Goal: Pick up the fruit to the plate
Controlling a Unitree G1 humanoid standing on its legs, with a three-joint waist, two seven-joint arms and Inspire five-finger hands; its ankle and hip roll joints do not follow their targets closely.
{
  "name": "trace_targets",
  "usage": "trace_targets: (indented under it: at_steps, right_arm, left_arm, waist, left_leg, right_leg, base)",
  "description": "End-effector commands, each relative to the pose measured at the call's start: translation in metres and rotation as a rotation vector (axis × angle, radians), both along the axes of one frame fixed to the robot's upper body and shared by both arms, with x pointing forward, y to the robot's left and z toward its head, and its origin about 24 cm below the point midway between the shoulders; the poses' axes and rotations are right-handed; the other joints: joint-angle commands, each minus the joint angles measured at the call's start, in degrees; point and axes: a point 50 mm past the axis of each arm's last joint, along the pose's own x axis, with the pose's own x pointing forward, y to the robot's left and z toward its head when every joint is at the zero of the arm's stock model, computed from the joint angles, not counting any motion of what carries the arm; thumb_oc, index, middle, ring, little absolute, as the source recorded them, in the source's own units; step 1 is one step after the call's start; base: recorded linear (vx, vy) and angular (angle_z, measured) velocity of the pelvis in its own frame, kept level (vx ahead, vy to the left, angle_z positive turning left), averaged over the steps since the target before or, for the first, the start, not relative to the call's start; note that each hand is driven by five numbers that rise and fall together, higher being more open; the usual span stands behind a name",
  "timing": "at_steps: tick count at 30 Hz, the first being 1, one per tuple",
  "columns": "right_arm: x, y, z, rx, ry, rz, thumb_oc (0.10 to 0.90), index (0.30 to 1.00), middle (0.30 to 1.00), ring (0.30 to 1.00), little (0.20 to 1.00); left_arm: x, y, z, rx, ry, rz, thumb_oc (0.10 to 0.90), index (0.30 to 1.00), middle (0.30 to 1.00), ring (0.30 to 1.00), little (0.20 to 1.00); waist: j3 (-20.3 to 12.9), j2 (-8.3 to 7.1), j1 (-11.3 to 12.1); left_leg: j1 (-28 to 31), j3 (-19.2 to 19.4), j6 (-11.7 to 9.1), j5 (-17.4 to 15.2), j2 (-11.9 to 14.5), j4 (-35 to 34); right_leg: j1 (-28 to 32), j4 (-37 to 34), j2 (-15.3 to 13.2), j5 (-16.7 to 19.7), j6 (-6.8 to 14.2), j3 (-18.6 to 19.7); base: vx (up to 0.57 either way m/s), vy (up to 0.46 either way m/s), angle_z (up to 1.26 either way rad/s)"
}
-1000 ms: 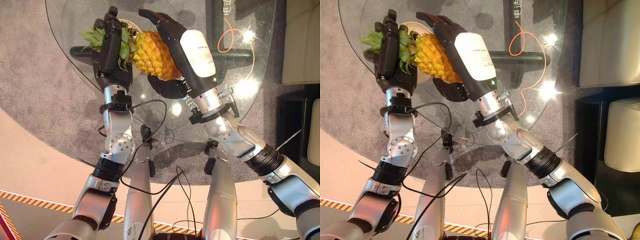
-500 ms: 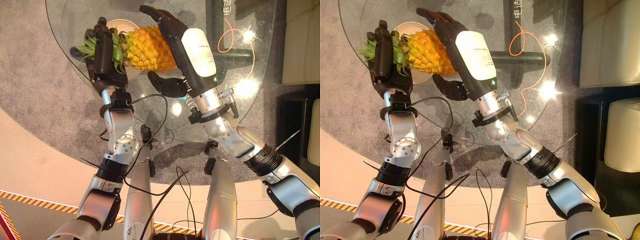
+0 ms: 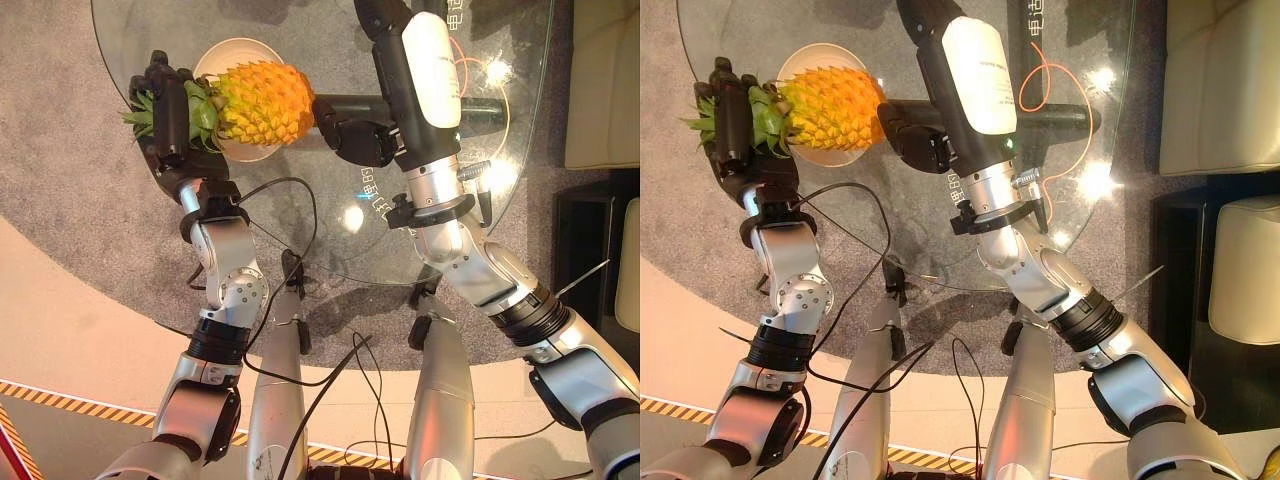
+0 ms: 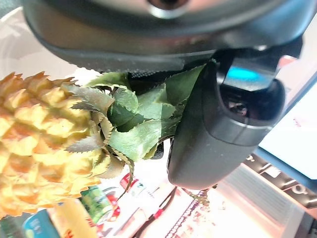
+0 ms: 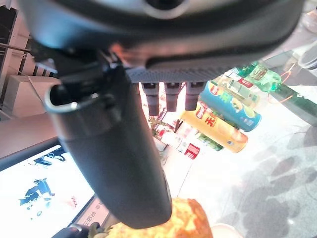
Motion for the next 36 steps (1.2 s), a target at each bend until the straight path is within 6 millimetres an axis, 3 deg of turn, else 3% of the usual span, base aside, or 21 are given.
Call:
trace_targets:
  at_steps: [1, 10, 27, 36]
  right_arm:
    - [-0.046, 0.024, 0.055, 0.08, -0.321, 0.203, 0.8, 0.9, 0.9, 0.9, 0.9]
    - [-0.038, 0.014, 0.055, 0.152, -0.301, 0.139, 0.8, 0.9, 0.9, 0.9, 0.9]
    - [-0.002, -0.048, 0.025, 0.365, -0.217, -0.154, 0.8, 0.9, 0.9, 0.9, 0.9]
    - [0.014, -0.089, -0.005, 0.526, -0.09, -0.302, 0.8, 0.9, 0.9, 0.9, 0.9]
  left_arm:
    - [-0.039, 0.008, 0.065, 0.039, -0.402, 0.14, 0.1, 0.3, 0.3, 0.3, 0.2]
    - [-0.044, 0.007, 0.071, 0.098, -0.407, 0.225, 0.1, 0.3, 0.3, 0.3, 0.2]
    - [-0.048, 0.02, 0.073, 0.183, -0.379, 0.486, 0.1, 0.3, 0.3, 0.3, 0.2]
    - [-0.049, 0.028, 0.077, 0.283, -0.369, 0.674, 0.1, 0.3, 0.3, 0.3, 0.2]
  waist:
    - [-1.51, -1.23, 1.5]
    - [-1.51, -1.37, 1.25]
    - [-1.51, -1.96, -0.44]
    - [-1.51, -2.12, -1.54]
  left_leg:
    - [-1.11, -2.2, -1.6, -1.79, -0.15, 1.95]
    - [-0.37, -1.99, -1.62, -1.68, -0.19, 1.4]
    - [-0.45, -1.55, -1.65, -2.17, 0.36, 1.58]
    - [-0.73, -1.28, -1.82, -2.41, 0.74, 1.75]
  right_leg:
    - [5.72, -10.44, -0.52, 4.77, 2.69, -2.36]
    - [6.37, -11.02, -0.42, 4.9, 2.65, -2.28]
    - [5.65, -10.63, 0.07, 4.69, 2.58, -1.39]
    - [4.84, -9.95, 0.44, 4.28, 2.49, -0.82]
  base:
    - [0.0, 0.0, 0.0]
    - [0.0, 0.0, 0.0]
    - [0.0, 0.0, 0.0]
    - [0.0, 0.004, -0.03]
